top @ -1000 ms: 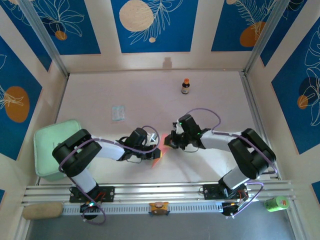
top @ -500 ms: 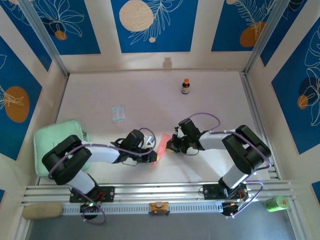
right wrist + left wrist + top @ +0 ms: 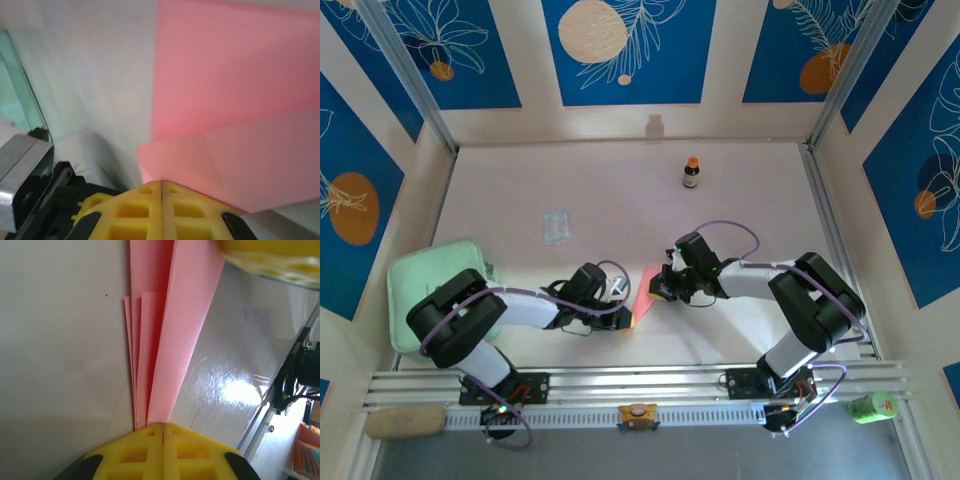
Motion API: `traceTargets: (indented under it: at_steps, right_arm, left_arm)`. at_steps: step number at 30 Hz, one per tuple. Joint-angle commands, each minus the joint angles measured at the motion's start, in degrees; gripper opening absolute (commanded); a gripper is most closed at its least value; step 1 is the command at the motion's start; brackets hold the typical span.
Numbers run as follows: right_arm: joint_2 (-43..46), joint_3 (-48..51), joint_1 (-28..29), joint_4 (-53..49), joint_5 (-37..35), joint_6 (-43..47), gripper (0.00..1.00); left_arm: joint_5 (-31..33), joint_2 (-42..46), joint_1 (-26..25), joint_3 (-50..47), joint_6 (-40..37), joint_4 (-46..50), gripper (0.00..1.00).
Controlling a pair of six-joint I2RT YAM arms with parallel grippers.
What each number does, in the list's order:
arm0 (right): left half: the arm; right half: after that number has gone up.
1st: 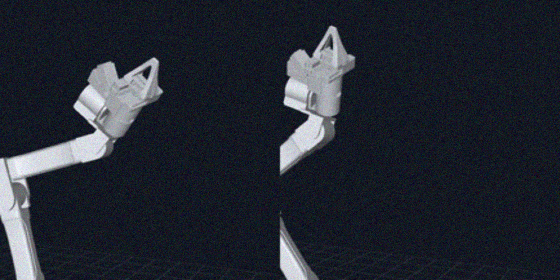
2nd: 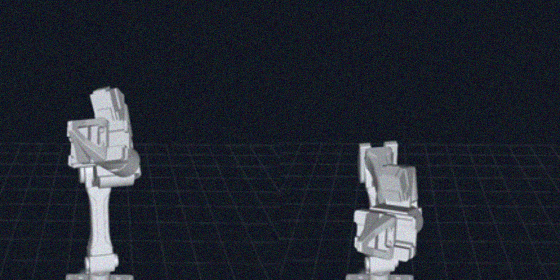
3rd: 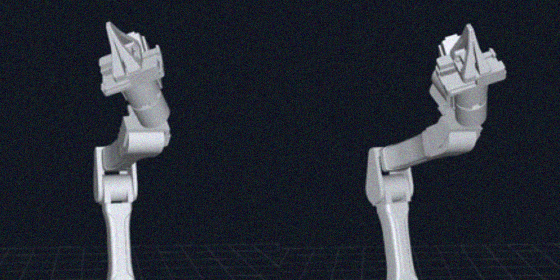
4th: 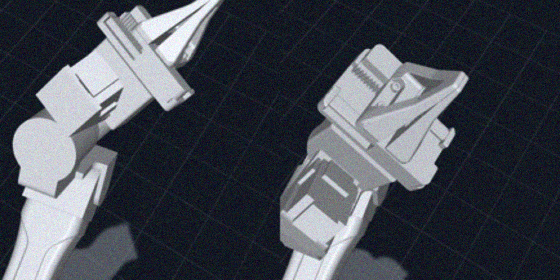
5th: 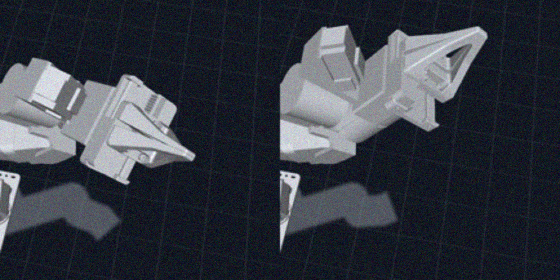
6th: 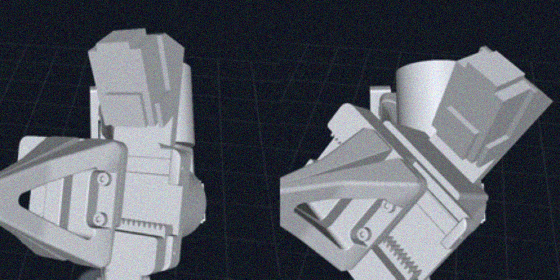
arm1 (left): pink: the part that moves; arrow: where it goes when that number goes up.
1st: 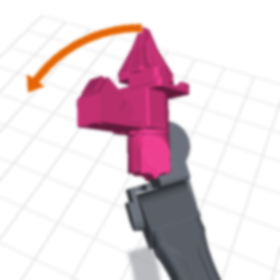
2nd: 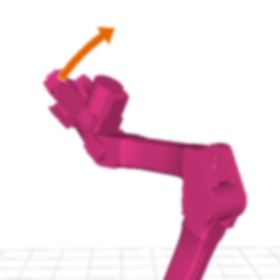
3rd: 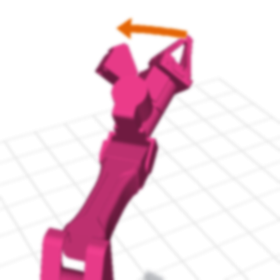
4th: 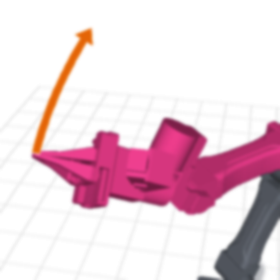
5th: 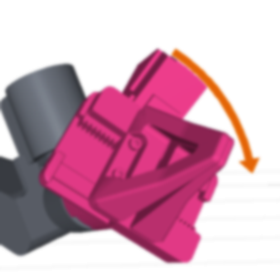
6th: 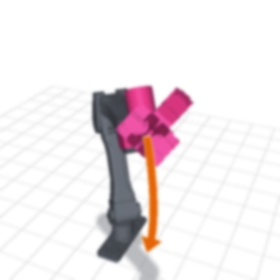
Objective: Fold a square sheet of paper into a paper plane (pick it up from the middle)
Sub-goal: Fold the wing for the fifth time at the center of the table.
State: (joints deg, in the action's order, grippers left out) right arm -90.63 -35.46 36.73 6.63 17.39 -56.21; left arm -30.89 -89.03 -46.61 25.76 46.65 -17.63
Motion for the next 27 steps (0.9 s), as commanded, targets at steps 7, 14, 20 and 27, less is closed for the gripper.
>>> traceTargets:
  at_steps: [7,14,20,27]
  right_arm:
    - [-3.96,0.08,6.1,0.15,-0.07,-0.22,0.02]
    - [-4.35,1.73,-0.44,1.65,0.69,1.11,0.02]
    - [-3.85,0.0,-6.11,0.0,2.38,4.09,0.02]
    - [-3.88,1.47,-13.54,1.48,4.09,6.09,0.02]
  left_arm:
    - [3.01,-1.56,-0.28,-2.03,0.62,3.9,0.0]
    - [2.36,-2.71,-0.29,-1.98,0.32,3.75,0.0]
    - [1.62,-4.29,-0.31,-1.95,0.63,2.43,0.0]
    - [1.33,-4.48,-0.32,-1.76,0.8,2.33,0.0]
